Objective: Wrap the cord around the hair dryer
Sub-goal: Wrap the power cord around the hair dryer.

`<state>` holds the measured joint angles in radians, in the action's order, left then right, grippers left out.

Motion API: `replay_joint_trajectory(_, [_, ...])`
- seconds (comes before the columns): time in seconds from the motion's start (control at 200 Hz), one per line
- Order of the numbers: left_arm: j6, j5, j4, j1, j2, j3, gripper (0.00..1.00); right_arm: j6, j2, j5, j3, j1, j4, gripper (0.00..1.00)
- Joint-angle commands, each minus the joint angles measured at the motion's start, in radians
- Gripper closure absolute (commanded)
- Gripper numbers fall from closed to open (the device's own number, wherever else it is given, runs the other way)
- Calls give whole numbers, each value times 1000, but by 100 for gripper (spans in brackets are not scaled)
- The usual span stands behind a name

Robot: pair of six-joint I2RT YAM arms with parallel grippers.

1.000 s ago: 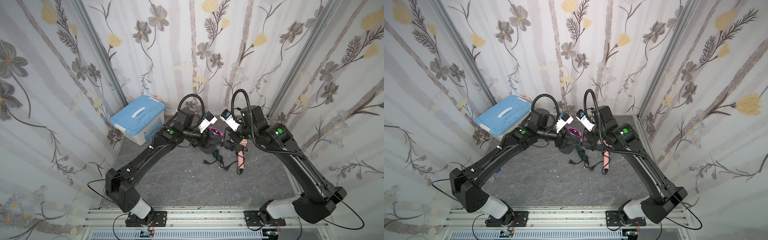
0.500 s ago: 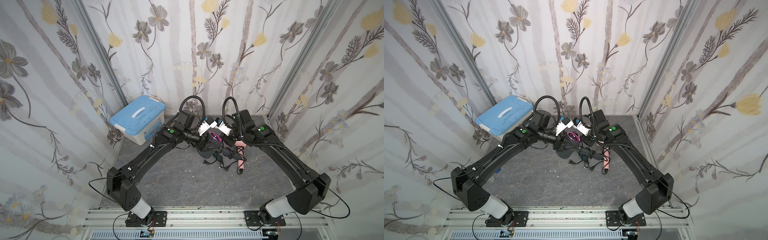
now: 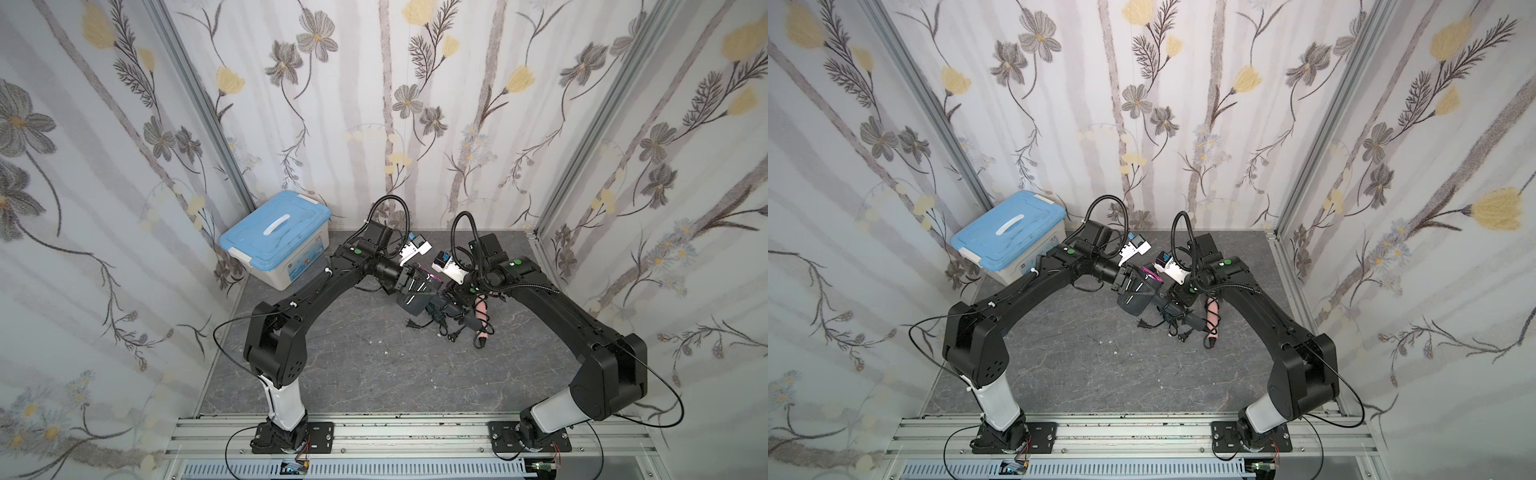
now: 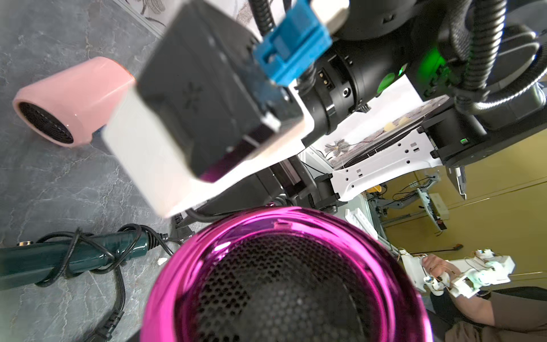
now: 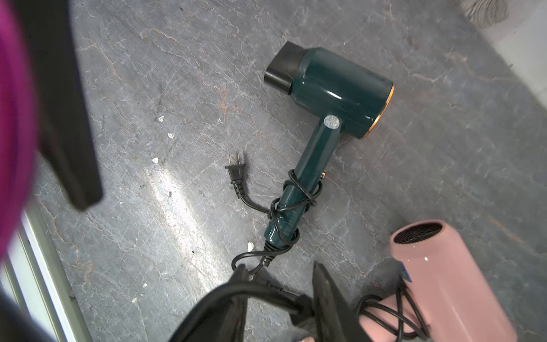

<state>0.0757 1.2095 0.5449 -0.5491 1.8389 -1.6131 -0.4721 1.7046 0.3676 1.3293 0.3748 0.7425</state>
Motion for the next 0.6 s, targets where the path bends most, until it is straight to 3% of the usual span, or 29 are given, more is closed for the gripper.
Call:
replay_joint_trajectory(0.0, [51, 83, 44, 3, 38, -39, 100, 9, 14, 85, -26, -10, -42, 57])
replay_joint_trajectory(0.595, [72, 104, 99, 39, 96, -111, 100, 65, -103, 64, -79, -62, 0, 26])
